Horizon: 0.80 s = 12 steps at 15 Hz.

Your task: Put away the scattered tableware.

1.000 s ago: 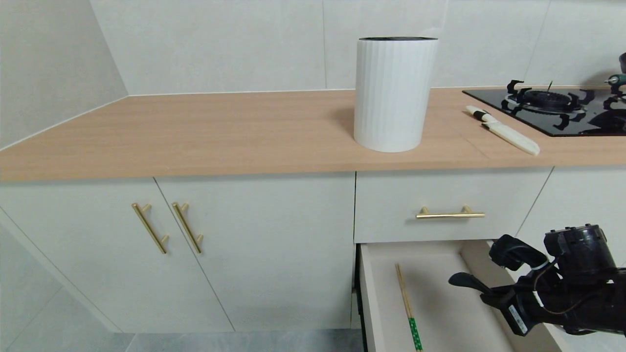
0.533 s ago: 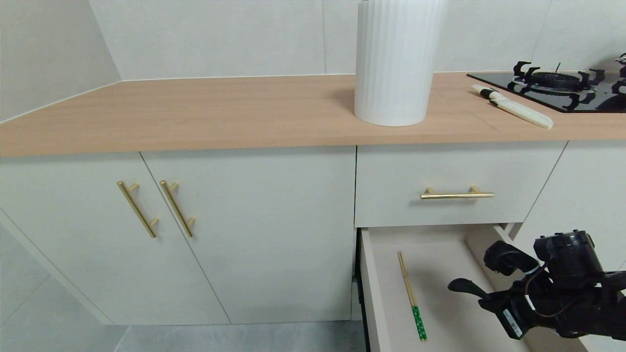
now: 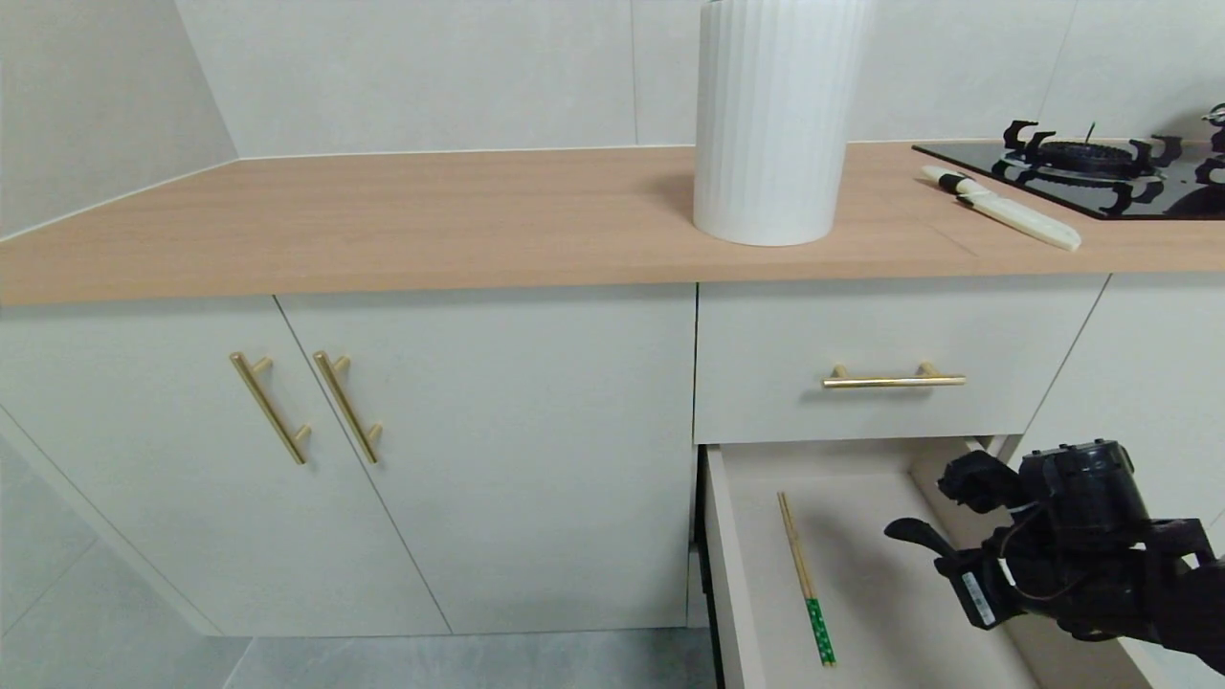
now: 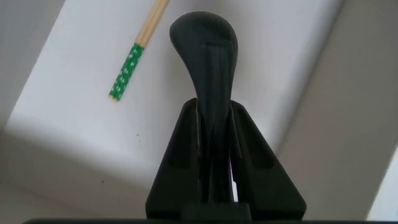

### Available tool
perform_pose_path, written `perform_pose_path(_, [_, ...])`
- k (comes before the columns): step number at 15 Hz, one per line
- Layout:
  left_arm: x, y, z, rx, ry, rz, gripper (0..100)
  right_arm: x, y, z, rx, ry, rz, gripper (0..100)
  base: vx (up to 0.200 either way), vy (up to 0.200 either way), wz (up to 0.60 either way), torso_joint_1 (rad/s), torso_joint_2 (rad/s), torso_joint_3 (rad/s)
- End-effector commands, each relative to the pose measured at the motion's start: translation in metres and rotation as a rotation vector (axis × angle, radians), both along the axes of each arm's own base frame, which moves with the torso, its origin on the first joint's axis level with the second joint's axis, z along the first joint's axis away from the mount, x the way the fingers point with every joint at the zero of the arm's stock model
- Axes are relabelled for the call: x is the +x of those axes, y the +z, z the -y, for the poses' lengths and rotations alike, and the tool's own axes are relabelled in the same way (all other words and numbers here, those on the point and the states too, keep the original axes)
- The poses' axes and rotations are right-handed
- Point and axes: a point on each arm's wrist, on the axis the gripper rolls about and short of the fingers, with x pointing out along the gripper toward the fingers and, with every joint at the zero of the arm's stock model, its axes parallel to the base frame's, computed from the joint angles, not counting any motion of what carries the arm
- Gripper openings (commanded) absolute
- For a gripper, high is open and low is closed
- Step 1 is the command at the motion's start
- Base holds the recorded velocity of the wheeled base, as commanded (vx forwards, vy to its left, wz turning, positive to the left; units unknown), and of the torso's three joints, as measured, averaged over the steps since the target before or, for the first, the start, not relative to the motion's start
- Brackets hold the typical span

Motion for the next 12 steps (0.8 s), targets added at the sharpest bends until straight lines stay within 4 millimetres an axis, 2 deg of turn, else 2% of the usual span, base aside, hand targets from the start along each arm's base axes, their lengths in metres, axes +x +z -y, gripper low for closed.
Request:
perform_pose_path(1, [0.000,0.000,0.000,0.000,0.001,0.000,100,0.020,-0.015,-0.020,0.012,-0.078,-0.021,0,0.000,0.000,0.00,0.000,0.00,0.000])
perform_pose_path(3, [0.000,0.000,0.000,0.000,0.001,0.000,100,0.031,-0.024,-0.023,0.040,-0.127,-0.037,0,0.000,0.000,0.00,0.000,0.00,0.000])
perform_pose_path(4, [0.000,0.000,0.000,0.000,0.001,0.000,100,0.040,-0.039,-0.025,0.046,-0.177,-0.065,0,0.000,0.000,0.00,0.000,0.00,0.000])
perform_pose_path(5, [0.000,0.000,0.000,0.000,0.001,0.000,100,0.042,-0.044,-0.026,0.035,-0.187,-0.075,0,0.000,0.000,0.00,0.000,0.00,0.000])
perform_pose_path(6, [0.000,0.000,0.000,0.000,0.001,0.000,100,0.045,-0.060,-0.027,0.016,-0.195,-0.109,0,0.000,0.000,0.00,0.000,0.00,0.000])
perform_pose_path(9, [0.000,0.000,0.000,0.000,0.001,0.000,100,0.054,-0.090,-0.029,0.016,-0.199,-0.102,0,0.000,0.000,0.00,0.000,0.00,0.000])
perform_pose_path(12, [0.000,0.000,0.000,0.000,0.001,0.000,100,0.058,-0.104,-0.030,0.010,-0.207,-0.092,0,0.000,0.000,0.00,0.000,0.00,0.000])
